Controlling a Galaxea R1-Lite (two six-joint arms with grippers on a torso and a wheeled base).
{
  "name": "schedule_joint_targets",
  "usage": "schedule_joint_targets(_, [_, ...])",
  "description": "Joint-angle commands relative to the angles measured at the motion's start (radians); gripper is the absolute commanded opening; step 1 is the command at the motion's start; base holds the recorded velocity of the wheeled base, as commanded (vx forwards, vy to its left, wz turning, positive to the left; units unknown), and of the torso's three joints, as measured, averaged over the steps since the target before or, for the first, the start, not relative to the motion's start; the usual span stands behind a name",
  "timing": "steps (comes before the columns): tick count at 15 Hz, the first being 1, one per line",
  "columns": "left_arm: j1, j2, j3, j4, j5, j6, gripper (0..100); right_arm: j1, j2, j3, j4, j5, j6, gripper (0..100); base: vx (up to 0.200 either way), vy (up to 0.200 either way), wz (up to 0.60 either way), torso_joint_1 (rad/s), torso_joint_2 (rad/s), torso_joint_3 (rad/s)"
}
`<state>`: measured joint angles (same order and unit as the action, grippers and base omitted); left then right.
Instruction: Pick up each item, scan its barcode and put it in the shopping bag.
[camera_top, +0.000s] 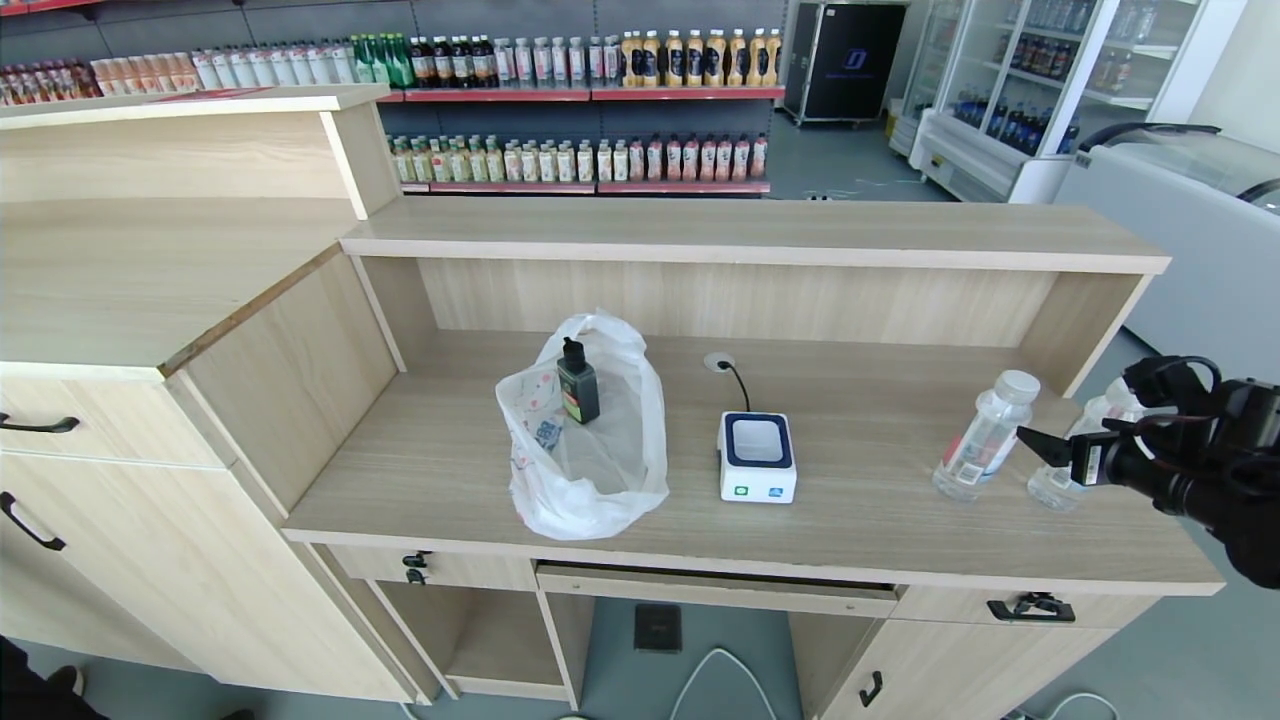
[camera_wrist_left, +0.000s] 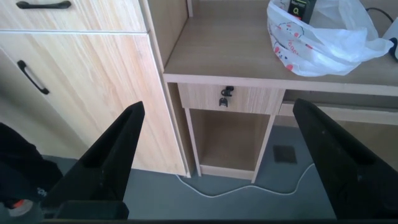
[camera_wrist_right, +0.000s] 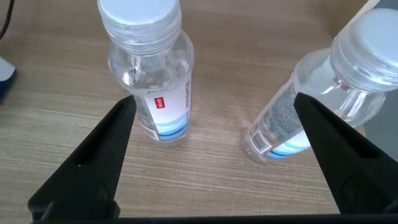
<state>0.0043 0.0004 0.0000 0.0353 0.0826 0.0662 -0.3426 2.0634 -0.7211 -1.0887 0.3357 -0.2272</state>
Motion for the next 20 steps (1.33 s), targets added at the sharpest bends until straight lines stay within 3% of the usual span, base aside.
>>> schedule_joint_targets(1, [0.0,0.0,0.0,0.0,0.0,0.0,100,0.016,0.029,-0.011,0.0,0.0,-0.001,100,0.0,0.0,0.0,0.0,0.0,0.0])
schedule_joint_targets(20, [0.0,0.0,0.0,0.0,0.0,0.0,100,0.142,0.208,-0.1,-0.112,0.0,-0.076,100,0.0,0.0,0.0,0.0,0.0,0.0])
